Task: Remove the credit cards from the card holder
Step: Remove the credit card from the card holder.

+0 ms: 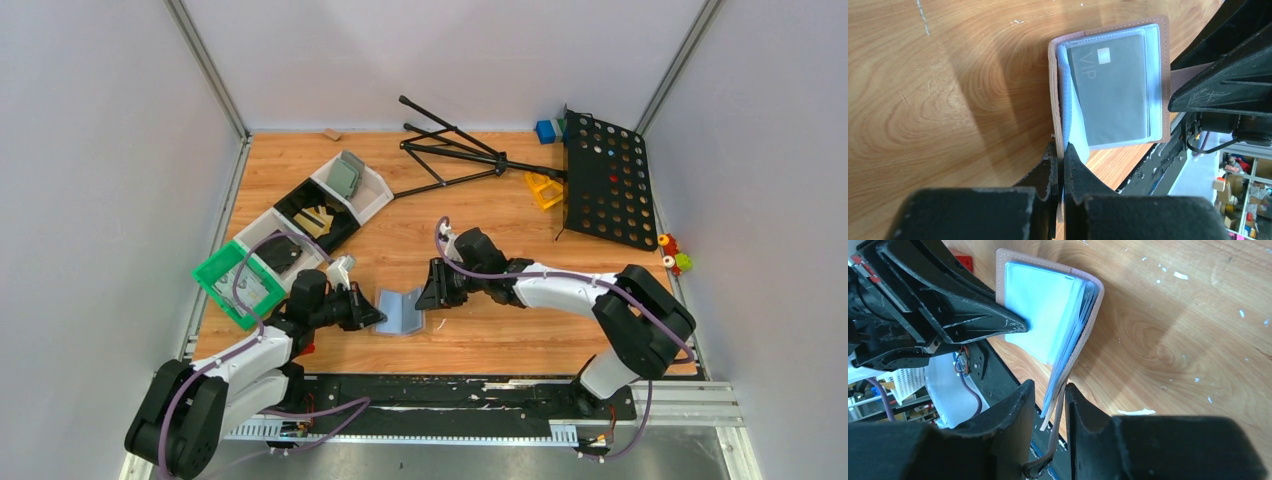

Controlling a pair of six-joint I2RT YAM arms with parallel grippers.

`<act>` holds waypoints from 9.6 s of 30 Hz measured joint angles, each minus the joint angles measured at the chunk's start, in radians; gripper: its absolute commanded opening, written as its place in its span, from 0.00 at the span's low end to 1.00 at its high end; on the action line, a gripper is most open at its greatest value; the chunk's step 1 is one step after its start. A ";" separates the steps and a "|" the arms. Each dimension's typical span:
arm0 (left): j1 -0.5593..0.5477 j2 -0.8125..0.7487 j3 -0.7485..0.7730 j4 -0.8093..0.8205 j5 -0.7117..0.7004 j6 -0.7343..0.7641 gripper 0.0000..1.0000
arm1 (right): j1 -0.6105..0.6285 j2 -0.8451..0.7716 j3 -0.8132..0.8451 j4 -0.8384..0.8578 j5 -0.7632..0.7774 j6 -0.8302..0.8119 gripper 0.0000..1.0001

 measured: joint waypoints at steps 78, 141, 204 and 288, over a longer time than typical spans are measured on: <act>-0.078 -0.030 0.058 -0.112 -0.042 0.010 0.00 | 0.154 0.093 0.195 -0.197 0.199 -0.030 0.28; -0.122 -0.114 0.025 -0.091 -0.068 -0.122 0.01 | 0.099 0.098 0.035 0.101 0.010 0.175 0.14; -0.123 -0.223 0.016 -0.283 -0.157 -0.159 0.16 | 0.084 0.037 0.021 -0.058 0.069 0.118 0.03; -0.128 -0.230 -0.048 0.726 0.116 -0.795 0.00 | -0.037 -0.426 -0.335 0.657 -0.187 0.414 0.14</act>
